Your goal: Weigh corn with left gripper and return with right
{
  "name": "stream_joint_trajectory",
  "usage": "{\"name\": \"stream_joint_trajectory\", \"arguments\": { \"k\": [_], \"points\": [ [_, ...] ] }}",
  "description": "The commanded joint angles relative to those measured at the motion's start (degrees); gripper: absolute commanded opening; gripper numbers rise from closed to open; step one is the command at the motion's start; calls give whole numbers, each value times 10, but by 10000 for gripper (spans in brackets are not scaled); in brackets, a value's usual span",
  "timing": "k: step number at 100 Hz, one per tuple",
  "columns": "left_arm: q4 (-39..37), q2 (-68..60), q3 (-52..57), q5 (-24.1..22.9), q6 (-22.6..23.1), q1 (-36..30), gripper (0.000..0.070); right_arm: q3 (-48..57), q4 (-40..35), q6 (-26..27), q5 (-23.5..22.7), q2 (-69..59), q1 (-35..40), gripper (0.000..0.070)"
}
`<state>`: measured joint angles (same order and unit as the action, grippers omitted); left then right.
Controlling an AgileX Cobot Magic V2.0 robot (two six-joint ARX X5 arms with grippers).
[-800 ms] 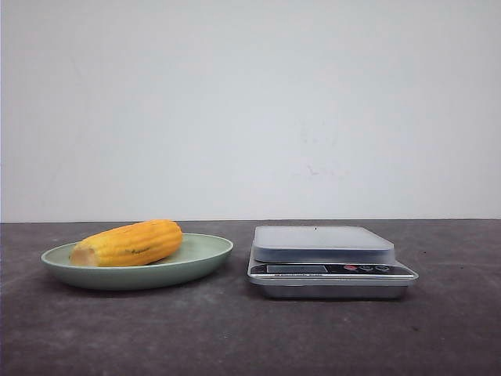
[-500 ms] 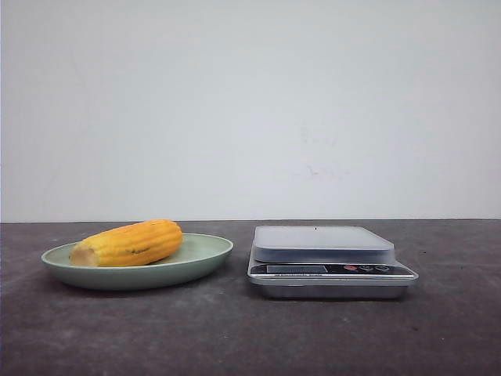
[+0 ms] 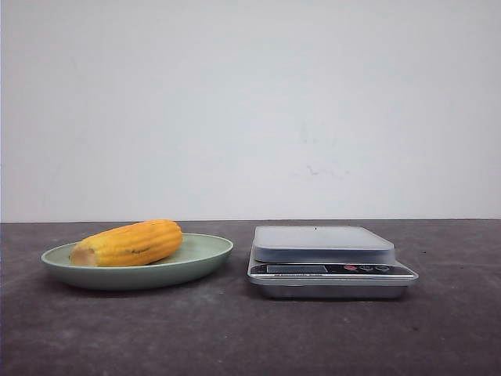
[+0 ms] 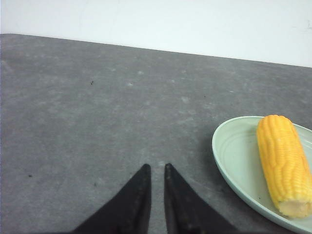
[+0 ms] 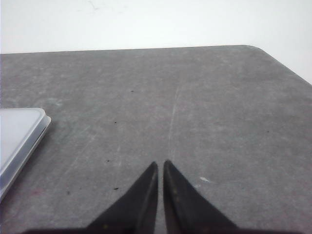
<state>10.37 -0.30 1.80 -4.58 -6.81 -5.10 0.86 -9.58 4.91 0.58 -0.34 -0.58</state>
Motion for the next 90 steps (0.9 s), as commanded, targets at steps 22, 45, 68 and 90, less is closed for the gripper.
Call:
{"name": "stream_joint_trajectory", "arguments": {
  "k": [22, 45, 68, 90],
  "points": [
    [3, 1, -10, -1, 5, 0, 0, -3, 8, 7, -1, 1, 0, 15],
    [3, 1, -10, -1, 5, 0, 0, -3, -2, 19, -12, 1, 1, 15],
    [3, 1, -10, -1, 5, 0, 0, -3, -5, 19, -12, 1, 1, 15],
    [-2, 1, -10, 7, -22, 0, 0, -3, -4, 29, -27, 1, 1, 15]
  ]
}}
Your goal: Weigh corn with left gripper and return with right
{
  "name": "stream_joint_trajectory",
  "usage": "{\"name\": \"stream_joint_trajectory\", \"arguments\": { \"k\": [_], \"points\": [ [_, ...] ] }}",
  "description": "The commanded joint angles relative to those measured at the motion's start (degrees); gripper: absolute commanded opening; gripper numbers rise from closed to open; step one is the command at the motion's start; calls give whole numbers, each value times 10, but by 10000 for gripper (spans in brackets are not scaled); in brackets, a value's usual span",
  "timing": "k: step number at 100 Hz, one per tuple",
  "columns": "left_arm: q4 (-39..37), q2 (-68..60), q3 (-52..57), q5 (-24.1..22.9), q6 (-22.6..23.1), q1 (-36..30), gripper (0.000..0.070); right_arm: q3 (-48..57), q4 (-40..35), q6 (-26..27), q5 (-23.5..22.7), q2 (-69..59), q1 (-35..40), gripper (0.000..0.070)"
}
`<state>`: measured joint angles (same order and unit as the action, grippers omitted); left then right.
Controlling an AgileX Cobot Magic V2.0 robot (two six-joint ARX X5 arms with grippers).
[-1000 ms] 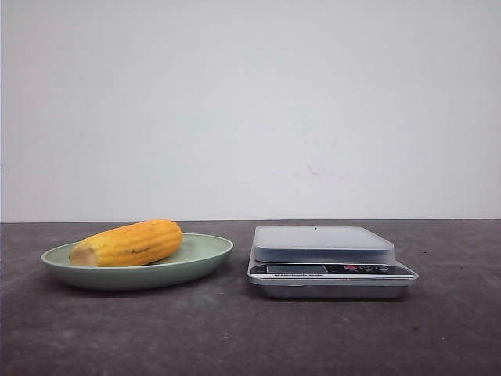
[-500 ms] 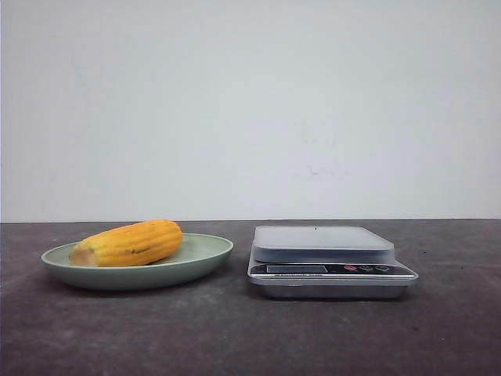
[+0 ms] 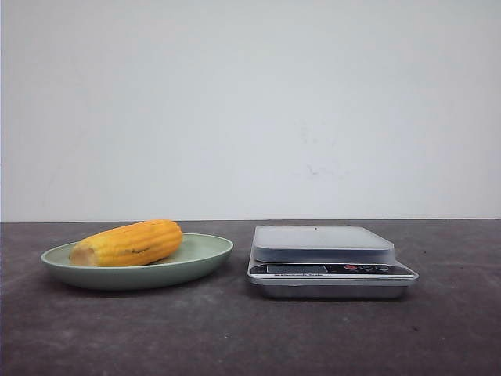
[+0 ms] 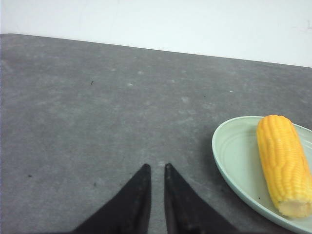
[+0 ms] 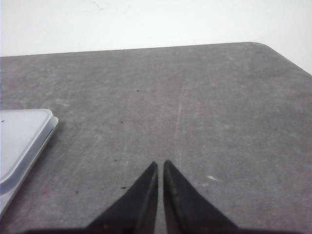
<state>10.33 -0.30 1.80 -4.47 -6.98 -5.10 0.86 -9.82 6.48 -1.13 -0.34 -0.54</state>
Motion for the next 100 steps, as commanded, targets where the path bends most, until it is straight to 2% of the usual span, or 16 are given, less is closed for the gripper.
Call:
{"name": "stream_joint_trajectory", "arguments": {
  "k": [1, 9, 25, 33, 46, 59, 64, 66, 69, 70, 72, 78, 82, 85, 91, 100],
  "points": [
    [-2, 1, -10, 7, -24, 0, 0, -3, -1, 14, -12, 1, 0, 15],
    [-19, 1, -10, 7, -65, 0, 0, -1, 10, 39, -33, 1, 0, 10],
    [-88, 1, 5, 26, -180, 0, 5, 34, 24, 114, -45, 0, 0, 3],
    [-100, -5, 37, 32, -213, -1, 9, 78, 22, 137, -50, -12, 0, 3],
    [-70, -50, 130, 32, -218, 0, 10, 175, -7, 146, -51, -68, 0, 3],
    [-24, -148, 252, 33, -176, 0, 9, 293, -48, 126, -52, -163, 0, 4],
    [2, -190, 303, 39, -144, 0, 9, 339, -67, 116, -59, -198, 0, 52],
    [11, -208, 323, 44, -129, 0, 11, 357, -75, 111, -66, -211, 0, 109],
    [25, -233, 351, 50, -111, 0, 34, 387, -89, 106, -76, -233, 0, 247],
    [30, -242, 360, 52, -106, 0, 48, 391, -91, 105, -77, -237, 0, 270],
    [38, -257, 378, 55, -100, 0, 87, 411, -100, 101, -82, -252, 0, 375],
    [57, -301, 425, 74, -99, 0, 255, 454, -125, 88, -86, -284, 1, 516],
    [68, -327, 451, 97, -99, -1, 349, 475, -138, 76, -87, -299, 3, 516],
    [75, -345, 469, 115, -97, -1, 382, 494, -149, 66, -90, -313, 6, 516],
    [90, -382, 503, 141, -85, -2, 384, 520, -164, 61, -96, -330, 13, 516],
    [115, -436, 547, 150, -73, -12, 385, 550, -185, 50, -96, -352, 23, 516]
  ]
}}
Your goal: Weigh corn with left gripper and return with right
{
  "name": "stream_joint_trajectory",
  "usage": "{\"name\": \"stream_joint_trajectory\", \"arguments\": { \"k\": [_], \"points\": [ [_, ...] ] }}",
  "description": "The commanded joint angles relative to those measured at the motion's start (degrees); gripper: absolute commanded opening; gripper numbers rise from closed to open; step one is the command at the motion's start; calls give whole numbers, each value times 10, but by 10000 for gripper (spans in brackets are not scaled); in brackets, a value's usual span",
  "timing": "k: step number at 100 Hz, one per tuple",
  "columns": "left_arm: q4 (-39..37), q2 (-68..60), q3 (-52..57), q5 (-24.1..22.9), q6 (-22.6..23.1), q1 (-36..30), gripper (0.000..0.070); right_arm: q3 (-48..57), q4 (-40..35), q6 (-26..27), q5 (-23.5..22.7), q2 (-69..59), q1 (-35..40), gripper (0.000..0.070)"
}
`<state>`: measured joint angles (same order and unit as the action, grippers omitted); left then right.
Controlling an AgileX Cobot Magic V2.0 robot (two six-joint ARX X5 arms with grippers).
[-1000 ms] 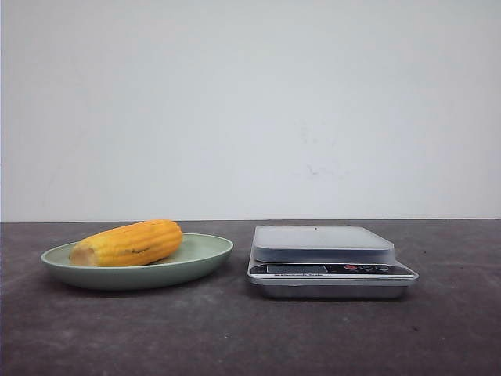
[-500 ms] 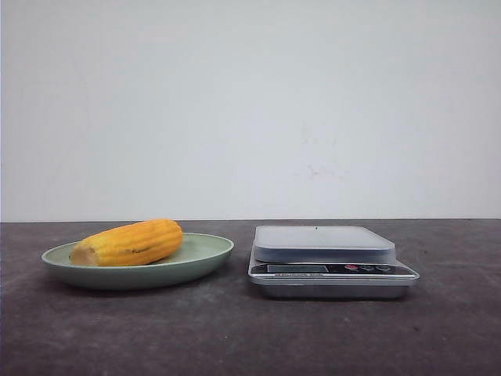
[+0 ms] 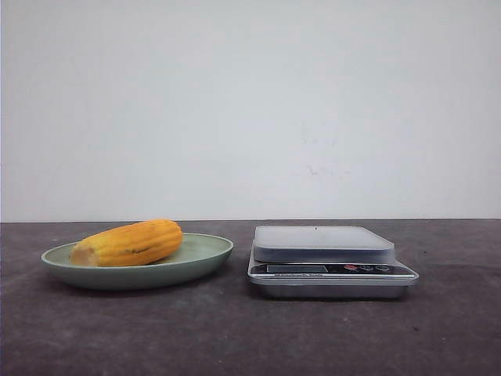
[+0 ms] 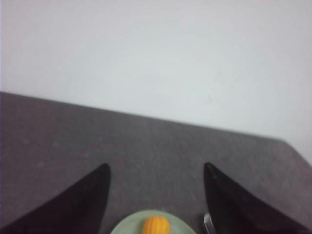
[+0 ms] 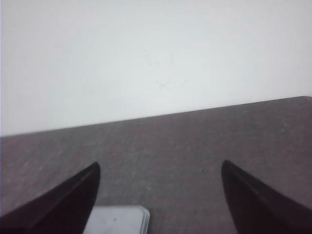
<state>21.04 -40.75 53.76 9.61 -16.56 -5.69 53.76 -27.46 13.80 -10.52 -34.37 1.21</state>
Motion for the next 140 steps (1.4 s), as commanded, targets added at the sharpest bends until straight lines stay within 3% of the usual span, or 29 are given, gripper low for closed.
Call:
{"name": "stream_joint_trajectory", "arguments": {
  "k": [1, 33, 54, 70, 99, 105, 116, 140],
  "points": [
    [10, -38, 32, 10, 23, -8, 386, 24, -11, -25, -2, -15, 7, 516],
    [65, -234, 103, 24, 41, -93, 394, 37, -36, -41, -4, -36, 29, 516],
    [50, -390, 103, -17, 69, -150, 393, 37, -53, -43, -6, -37, 29, 516],
    [46, -489, 103, -42, 87, -162, 394, 37, -54, -43, -6, -37, 29, 516],
    [59, -568, 103, -43, 99, -162, 386, 37, -57, -41, -6, -37, 29, 516],
    [61, -571, 103, -43, 99, -163, 316, 37, -57, -41, -6, -37, 29, 516],
    [62, -572, 103, -43, 117, -168, 0, 37, -60, -40, -4, -37, 29, 516],
    [81, -546, 105, -40, 120, -173, 10, 37, -61, -40, -4, -37, 29, 515]
  ]
}}
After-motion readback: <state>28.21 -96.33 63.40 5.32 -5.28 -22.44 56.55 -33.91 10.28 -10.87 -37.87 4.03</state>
